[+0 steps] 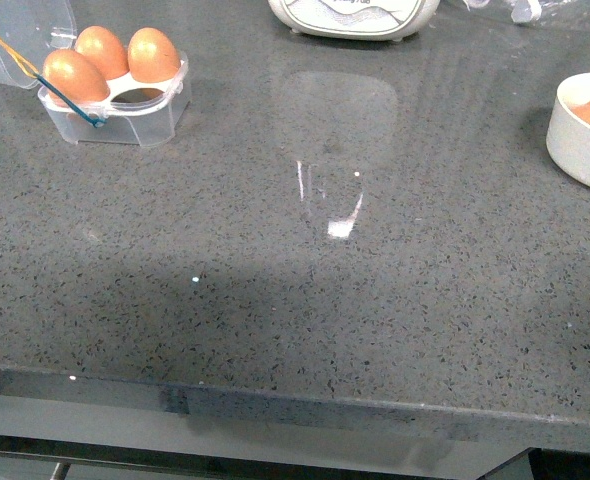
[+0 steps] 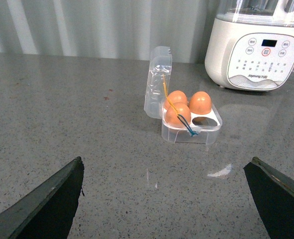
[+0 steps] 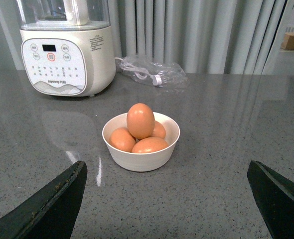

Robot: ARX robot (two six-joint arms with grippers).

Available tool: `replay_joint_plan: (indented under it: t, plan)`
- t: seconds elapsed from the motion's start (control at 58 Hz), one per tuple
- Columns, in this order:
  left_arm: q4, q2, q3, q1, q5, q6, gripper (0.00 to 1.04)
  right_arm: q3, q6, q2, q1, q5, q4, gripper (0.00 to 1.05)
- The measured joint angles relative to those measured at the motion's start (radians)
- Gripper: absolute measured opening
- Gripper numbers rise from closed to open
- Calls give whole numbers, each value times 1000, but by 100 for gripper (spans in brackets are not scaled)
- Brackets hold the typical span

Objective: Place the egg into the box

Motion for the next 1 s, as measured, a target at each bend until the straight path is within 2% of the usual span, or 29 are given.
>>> replay_joint_plan:
  t: [1.0]
  plan:
    - [0, 0, 0, 0, 0, 0, 98, 0, 0, 0, 0, 0, 0, 97]
